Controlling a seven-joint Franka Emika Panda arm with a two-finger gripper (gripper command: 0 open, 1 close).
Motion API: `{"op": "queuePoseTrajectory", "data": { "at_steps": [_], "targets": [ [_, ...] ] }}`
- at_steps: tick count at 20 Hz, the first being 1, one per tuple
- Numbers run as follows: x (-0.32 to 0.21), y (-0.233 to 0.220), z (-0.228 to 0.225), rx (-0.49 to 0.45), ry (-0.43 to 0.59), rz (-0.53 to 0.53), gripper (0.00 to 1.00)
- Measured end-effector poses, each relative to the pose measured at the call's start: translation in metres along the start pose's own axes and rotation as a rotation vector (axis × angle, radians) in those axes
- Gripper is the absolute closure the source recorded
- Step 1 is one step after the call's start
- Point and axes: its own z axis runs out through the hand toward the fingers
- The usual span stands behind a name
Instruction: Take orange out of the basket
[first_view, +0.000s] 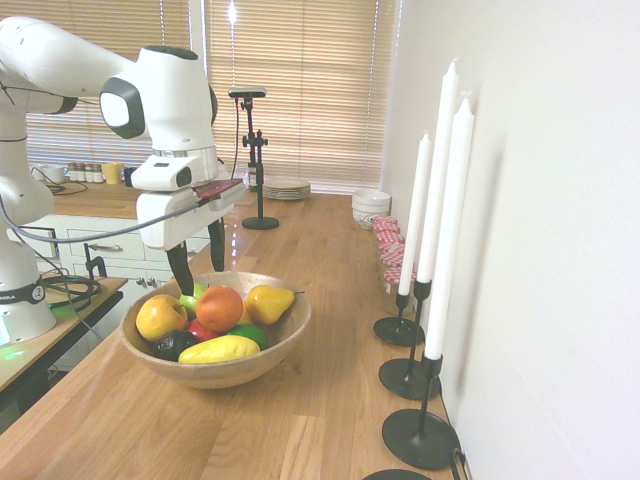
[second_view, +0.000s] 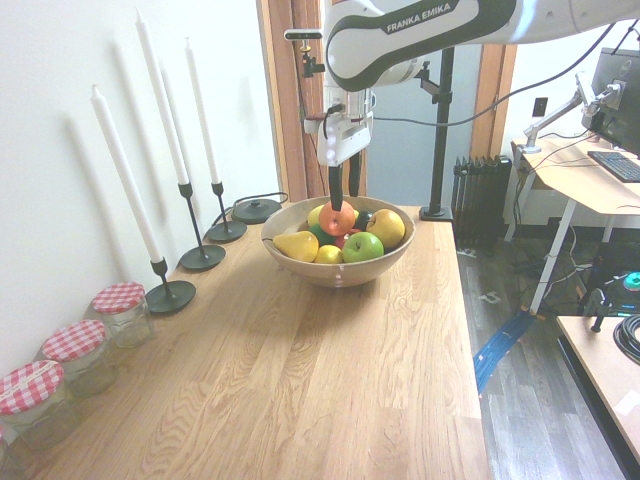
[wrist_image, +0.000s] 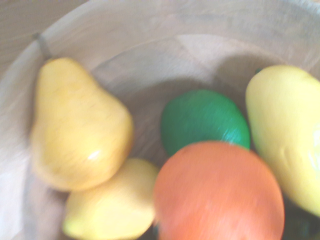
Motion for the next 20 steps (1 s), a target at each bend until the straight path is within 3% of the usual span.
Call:
{"op": "queuePoseTrajectory", "data": {
  "at_steps": [8, 9, 20],
  "targets": [
    [0.010, -0.002, 0.034, -0.030, -0.034, 0.004, 0.00],
    [0.010, -0.002, 0.036, -0.031, -0.035, 0.000, 1.00],
    [0.017, -0.009, 0.065, -0.019, -0.033, -0.032, 1.00]
  ]
}}
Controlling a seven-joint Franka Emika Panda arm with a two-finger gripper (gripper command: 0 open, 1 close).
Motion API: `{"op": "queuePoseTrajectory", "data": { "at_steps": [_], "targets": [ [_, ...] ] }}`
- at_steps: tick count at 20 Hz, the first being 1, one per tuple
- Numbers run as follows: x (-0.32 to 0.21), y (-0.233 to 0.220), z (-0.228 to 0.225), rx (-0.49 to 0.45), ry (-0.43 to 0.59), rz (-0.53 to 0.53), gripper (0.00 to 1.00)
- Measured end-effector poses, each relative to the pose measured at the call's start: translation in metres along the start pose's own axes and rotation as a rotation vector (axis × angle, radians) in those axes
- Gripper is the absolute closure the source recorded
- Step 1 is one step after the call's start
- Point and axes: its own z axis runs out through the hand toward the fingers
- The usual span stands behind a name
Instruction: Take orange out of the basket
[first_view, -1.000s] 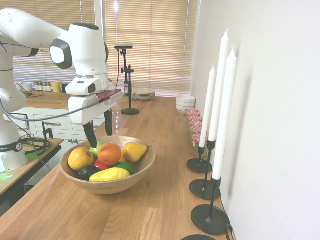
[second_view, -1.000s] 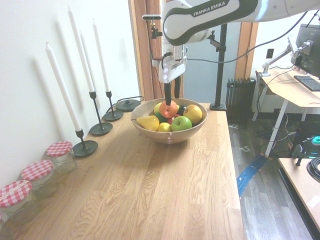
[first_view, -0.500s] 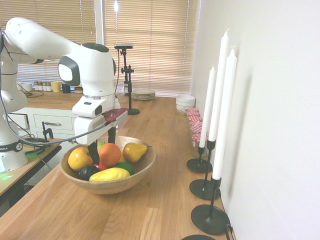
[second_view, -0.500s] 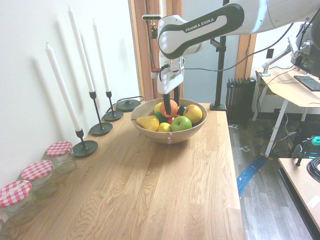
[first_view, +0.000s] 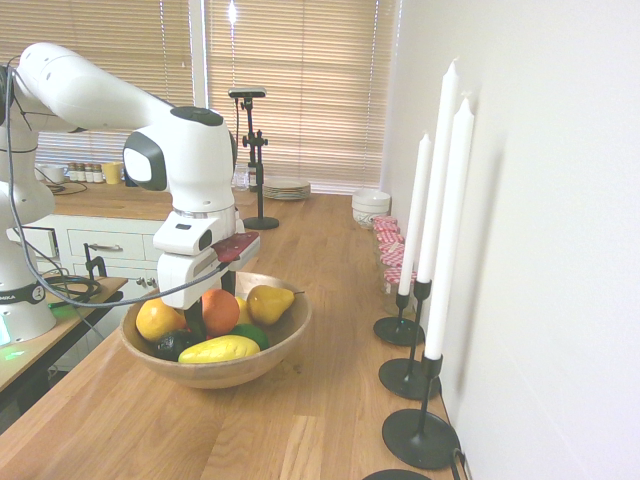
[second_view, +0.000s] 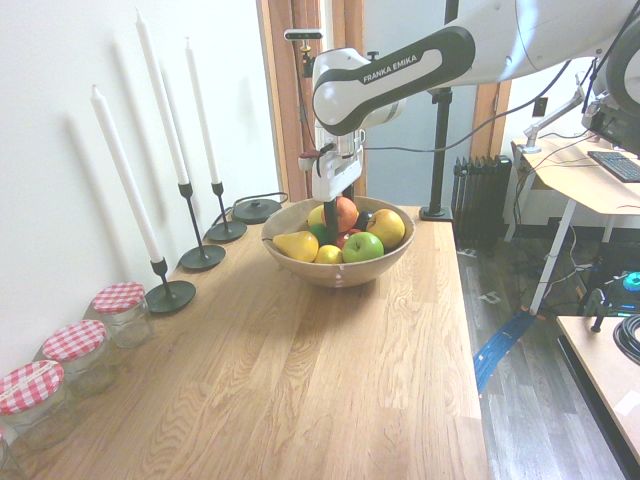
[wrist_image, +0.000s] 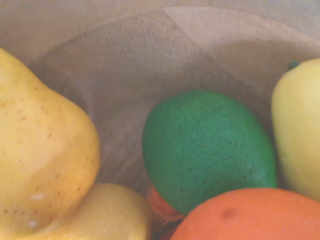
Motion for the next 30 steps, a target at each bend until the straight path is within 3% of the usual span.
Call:
{"op": "queuePoseTrajectory", "data": {
  "at_steps": [6, 10, 15, 18, 24, 30],
  "targets": [
    [-0.008, -0.014, -0.002, 0.005, 0.005, -0.025, 1.00],
    [-0.034, -0.039, -0.042, 0.042, 0.046, -0.074, 1.00],
    [-0.122, -0.094, -0.137, 0.102, 0.122, -0.155, 1.00],
    [-0.186, -0.132, -0.155, 0.109, 0.138, -0.208, 1.00],
    [-0.290, -0.190, -0.103, 0.056, 0.125, -0.299, 1.00],
    [-0.299, -0.186, -0.034, -0.001, 0.114, -0.289, 1.00]
  ]
}}
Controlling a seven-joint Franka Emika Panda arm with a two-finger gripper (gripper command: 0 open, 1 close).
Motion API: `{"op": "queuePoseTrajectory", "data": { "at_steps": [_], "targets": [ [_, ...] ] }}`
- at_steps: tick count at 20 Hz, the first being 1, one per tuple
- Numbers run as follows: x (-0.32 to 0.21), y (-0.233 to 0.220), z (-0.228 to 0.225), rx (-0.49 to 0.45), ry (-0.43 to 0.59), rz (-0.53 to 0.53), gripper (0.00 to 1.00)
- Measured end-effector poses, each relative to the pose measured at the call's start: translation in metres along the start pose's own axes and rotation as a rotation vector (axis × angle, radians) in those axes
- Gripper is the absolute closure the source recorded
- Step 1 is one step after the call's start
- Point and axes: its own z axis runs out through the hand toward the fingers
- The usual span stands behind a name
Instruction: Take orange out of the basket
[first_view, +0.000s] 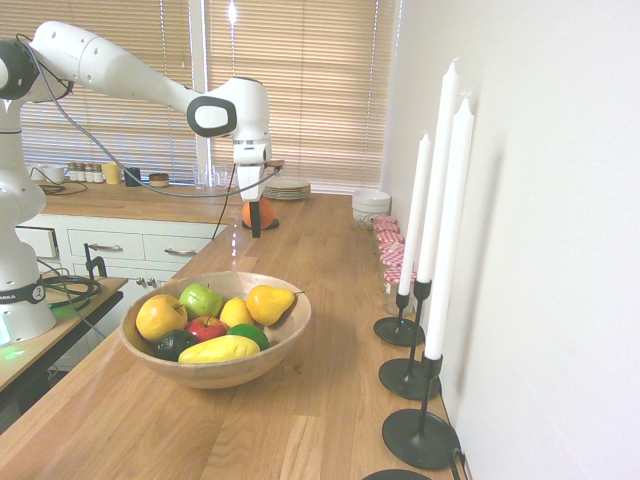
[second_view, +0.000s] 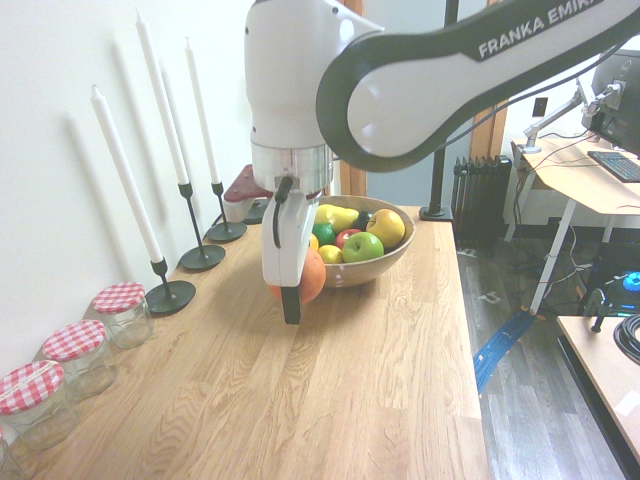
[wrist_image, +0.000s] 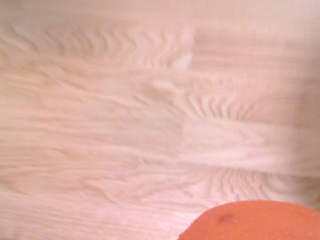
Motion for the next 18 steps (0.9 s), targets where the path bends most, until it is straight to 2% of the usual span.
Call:
{"op": "queuePoseTrajectory", "data": {
  "at_steps": [5, 18],
  "targets": [
    [0.003, 0.003, 0.039, -0.033, -0.012, 0.011, 1.00],
    [0.013, 0.005, 0.099, -0.082, -0.048, 0.029, 1.00]
  ]
}}
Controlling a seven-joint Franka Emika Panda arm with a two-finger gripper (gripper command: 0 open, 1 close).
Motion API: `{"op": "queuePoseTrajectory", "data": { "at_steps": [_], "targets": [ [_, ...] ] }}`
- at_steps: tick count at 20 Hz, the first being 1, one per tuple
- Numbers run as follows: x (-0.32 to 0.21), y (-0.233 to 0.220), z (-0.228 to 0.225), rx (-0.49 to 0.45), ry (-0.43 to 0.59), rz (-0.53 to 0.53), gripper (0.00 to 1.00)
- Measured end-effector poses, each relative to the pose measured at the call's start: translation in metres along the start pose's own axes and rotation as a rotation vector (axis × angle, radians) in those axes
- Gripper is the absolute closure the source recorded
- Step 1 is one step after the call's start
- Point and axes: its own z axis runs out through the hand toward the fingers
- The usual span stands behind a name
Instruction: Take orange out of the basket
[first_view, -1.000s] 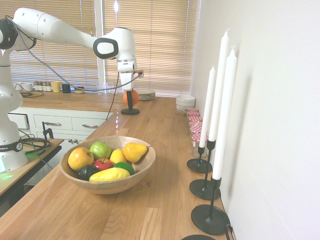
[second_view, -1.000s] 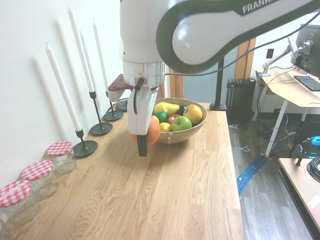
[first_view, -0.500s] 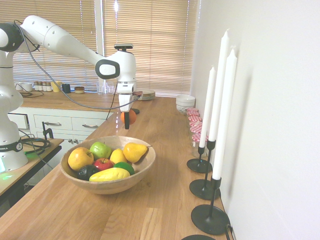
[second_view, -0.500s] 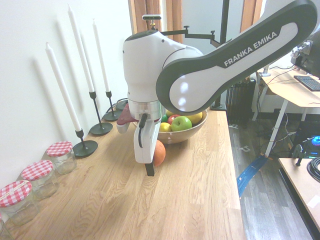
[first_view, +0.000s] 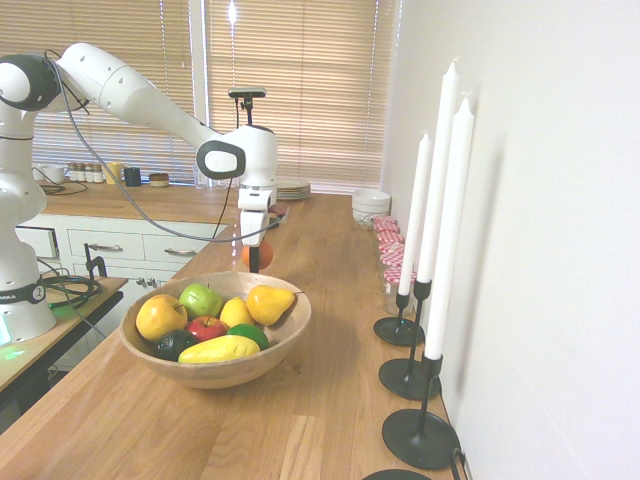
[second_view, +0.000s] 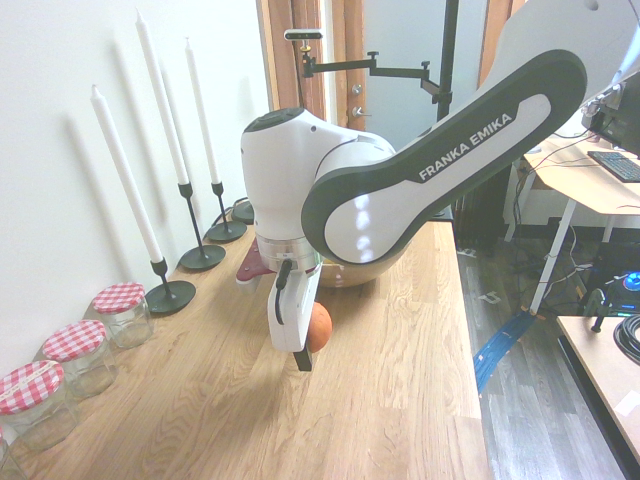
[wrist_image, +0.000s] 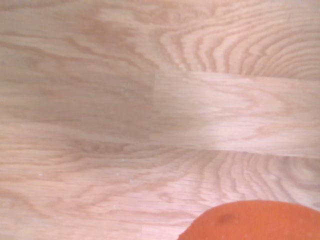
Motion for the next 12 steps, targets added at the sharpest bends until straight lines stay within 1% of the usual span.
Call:
{"op": "queuePoseTrajectory", "data": {
  "at_steps": [12],
  "targets": [
    [0.005, -0.002, 0.015, -0.014, -0.013, 0.009, 1.00]
  ]
}}
